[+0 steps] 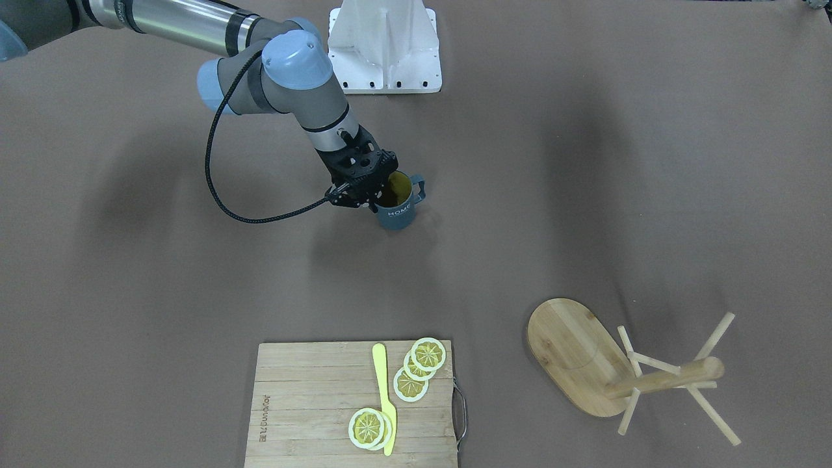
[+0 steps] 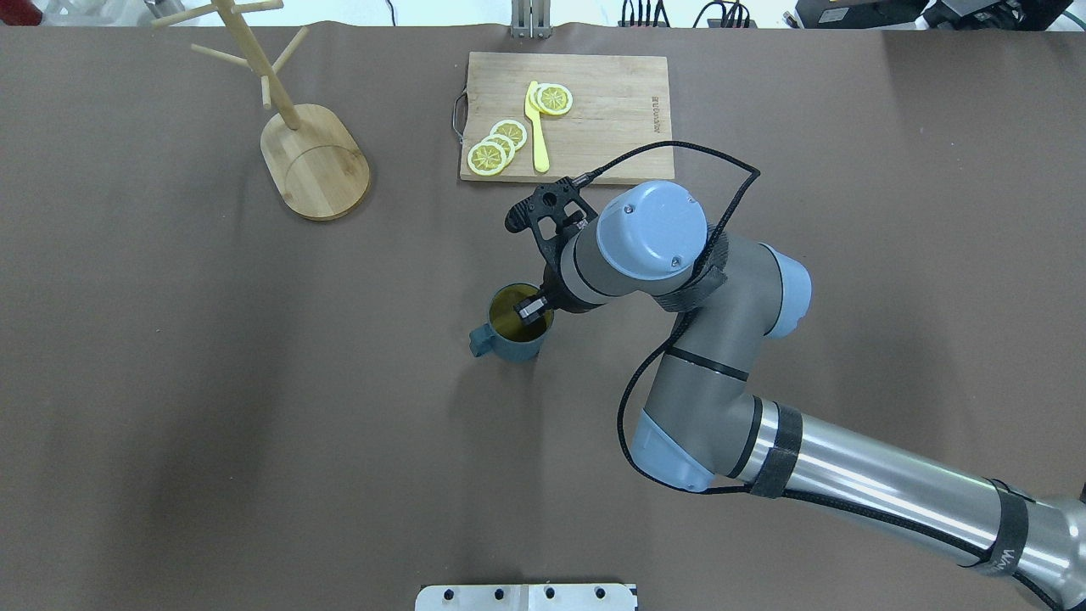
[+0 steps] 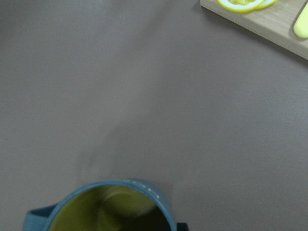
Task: Hang cup on storage rack
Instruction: 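Carry the teal mug with the right gripper and lower it onto the table, then release the mug and raise the right gripper away while the left arm moves in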
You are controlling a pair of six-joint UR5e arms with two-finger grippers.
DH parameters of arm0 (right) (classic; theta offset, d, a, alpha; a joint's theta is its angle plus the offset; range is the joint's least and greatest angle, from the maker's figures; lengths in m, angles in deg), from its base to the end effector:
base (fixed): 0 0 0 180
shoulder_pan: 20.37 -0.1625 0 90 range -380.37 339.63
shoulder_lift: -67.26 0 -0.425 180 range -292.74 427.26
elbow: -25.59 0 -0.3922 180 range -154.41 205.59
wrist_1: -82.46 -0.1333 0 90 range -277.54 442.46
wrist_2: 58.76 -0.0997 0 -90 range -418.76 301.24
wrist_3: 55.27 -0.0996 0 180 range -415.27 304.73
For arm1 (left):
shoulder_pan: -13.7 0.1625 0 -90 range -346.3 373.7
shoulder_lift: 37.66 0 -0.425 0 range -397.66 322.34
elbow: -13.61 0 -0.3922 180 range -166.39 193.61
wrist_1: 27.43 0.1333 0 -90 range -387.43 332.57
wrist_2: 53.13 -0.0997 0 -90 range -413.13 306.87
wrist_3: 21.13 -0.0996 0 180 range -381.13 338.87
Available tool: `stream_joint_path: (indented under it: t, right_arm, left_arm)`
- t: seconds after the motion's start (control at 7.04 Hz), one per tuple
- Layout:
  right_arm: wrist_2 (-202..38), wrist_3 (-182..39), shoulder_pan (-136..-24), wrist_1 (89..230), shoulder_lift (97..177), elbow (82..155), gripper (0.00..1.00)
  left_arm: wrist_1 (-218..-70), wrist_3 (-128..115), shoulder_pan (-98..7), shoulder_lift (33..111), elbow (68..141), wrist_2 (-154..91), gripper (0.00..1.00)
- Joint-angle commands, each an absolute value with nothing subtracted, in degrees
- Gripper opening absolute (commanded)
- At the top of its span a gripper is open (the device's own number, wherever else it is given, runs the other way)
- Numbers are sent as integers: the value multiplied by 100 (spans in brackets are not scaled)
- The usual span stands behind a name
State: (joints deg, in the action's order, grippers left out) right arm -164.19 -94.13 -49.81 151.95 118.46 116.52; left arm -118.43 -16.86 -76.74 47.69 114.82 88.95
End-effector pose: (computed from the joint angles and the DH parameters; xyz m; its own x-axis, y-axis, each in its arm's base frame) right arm -0.5578 -0.4374 0.2041 0.4835 -0.5890 0.6475 0.1655 0.7879 0.5931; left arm -0.0583 -0.4616 0.5889 0.6131 0.0250 -0.7896 0.0534 0.9959 0.0730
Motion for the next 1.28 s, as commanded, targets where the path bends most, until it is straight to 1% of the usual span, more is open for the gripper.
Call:
stream_joint_path:
  t: [0.0, 0.14, 0.28, 0.43, 0.57, 0.85, 1.14]
  right_arm:
    - [-16405, -9438, -4964, 15224, 11711, 11639, 99]
    - [-16414, -9455, -4964, 15207, 11710, 11639, 100]
    - [-16527, -9447, -5138, 15216, 11692, 11717, 100]
    - [-17172, -9455, -5497, 15233, 11770, 11805, 100]
    - [-17553, -9447, -5909, 15225, 12050, 11980, 100]
    - [-18255, -9386, -6796, 15216, 13058, 12524, 100]
    - [-19345, -9150, -7982, 15207, 13745, 12614, 100]
  left_arm:
    - [-11840, -1683, -7674, 4768, 11486, 8934, 98]
    - [-11858, -1613, -7665, 4768, 11486, 9134, 98]
    - [-12145, -1586, -7587, 4786, 11503, 9580, 98]
    - [-12678, -1116, -7273, 4934, 11504, 9724, 98]
    - [-13580, -146, -6939, 5118, 11504, 9716, 98]
    - [-15662, 1099, -6280, 5085, 11451, 9647, 98]
    - [-16556, 1437, -5673, 5767, 11451, 9235, 98]
